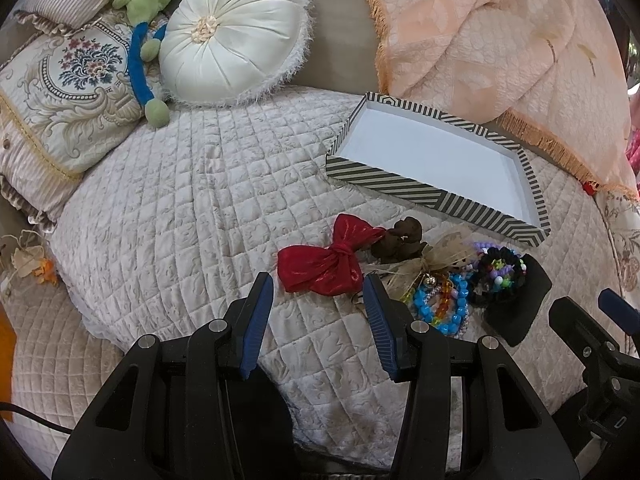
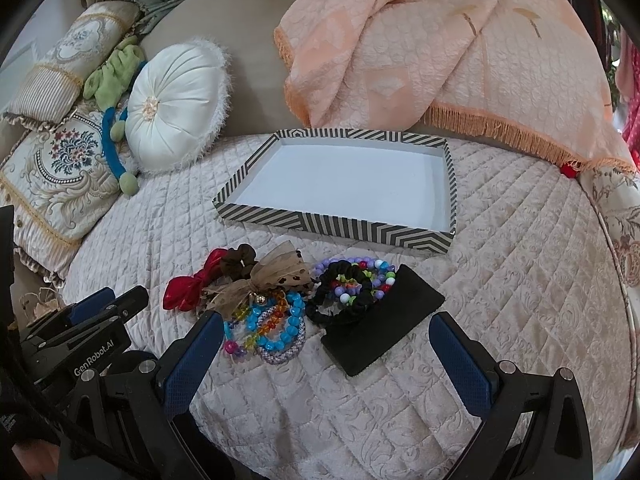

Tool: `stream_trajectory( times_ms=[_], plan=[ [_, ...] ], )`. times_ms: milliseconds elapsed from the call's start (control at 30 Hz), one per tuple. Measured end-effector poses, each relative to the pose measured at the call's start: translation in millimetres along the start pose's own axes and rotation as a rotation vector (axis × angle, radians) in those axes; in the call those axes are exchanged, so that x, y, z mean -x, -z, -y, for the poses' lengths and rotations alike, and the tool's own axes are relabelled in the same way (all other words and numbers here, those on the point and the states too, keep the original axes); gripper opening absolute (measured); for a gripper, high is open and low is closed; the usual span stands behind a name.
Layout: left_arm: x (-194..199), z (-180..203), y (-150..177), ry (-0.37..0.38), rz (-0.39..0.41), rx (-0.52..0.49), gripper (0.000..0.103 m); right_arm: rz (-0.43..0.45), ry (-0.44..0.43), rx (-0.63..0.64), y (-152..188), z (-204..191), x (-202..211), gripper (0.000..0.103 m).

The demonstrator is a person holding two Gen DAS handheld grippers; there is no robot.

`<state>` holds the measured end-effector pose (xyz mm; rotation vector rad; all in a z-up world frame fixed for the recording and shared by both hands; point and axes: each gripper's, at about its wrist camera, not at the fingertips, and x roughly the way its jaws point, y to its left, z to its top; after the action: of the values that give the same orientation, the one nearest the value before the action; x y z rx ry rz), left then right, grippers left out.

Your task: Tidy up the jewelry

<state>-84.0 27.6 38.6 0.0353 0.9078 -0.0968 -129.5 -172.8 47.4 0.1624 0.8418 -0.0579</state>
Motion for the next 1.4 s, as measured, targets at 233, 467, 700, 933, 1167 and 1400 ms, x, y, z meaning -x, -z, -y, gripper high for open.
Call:
stream_trajectory(
  times_ms=[233, 467, 700, 933, 1167, 1400],
  plan=[
    [-1, 0, 0, 0.000, -0.005, -0.001, 0.046, -0.011, -0.002, 0.001, 1, 2, -3, 0.102],
    [-7, -15, -4, 0.019, -0.035, 0.024, 0.046, -0.035, 0.009, 0.003, 6, 17, -9, 0.102],
    [-15, -49, -25, 0.029, -0.050, 0.090, 0.046, -0.095, 0.025, -0.047, 16, 57, -25, 0.102],
    [-50, -57, -40, 0.142, -0.171, 0.109, 0.046, -0.113, -0.008, -0.051, 10, 69, -36, 0.094],
    [-87, -30, -43, 0.191, -0.258, 0.035, 0.057, -0.162, -0.003, -0.071, 8, 92, -52, 0.075],
    [-121, -13, -46, 0.184, -0.315, -0.010, 0.058, -0.207, -0.105, -0.183, 10, 101, -72, 0.068]
  ],
)
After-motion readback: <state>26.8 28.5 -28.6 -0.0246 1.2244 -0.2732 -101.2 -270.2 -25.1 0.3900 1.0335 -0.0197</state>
